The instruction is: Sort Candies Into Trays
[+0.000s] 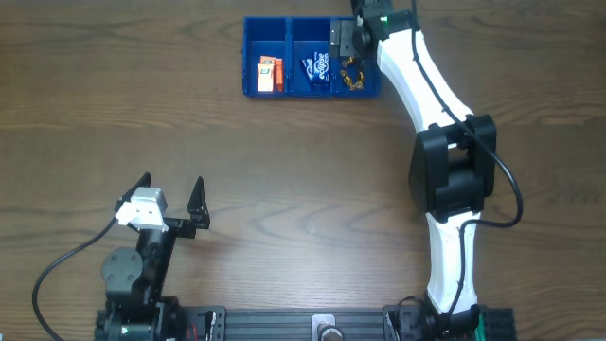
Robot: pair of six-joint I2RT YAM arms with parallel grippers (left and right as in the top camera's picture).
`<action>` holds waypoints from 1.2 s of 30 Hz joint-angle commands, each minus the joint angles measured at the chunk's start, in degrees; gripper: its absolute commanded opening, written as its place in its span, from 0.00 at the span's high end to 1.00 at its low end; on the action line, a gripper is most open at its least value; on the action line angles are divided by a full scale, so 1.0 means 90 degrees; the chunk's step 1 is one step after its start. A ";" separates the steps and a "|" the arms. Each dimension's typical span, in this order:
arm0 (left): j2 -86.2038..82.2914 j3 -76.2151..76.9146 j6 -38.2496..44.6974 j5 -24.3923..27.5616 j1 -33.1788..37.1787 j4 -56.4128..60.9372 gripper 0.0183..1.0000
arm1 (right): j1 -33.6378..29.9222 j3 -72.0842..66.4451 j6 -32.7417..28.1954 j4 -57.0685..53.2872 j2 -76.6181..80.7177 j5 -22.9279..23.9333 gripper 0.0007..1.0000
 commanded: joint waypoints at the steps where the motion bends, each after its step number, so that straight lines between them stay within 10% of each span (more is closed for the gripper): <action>1: -0.0036 -0.0129 0.0095 0.0090 0.0027 -0.0204 0.00 | -0.0012 0.0095 -0.0182 -0.0165 -0.0634 0.0044 0.00; 18: -0.0036 -0.0129 0.0095 0.0090 0.0027 -0.0204 0.00 | -0.1299 -0.5370 -0.1197 -0.0262 -0.8723 0.0177 0.00; 36: -0.0036 -0.0129 0.0095 0.0090 0.0027 -0.0204 0.00 | -0.1773 -1.0360 -0.0818 0.1821 -1.4035 -0.1360 0.00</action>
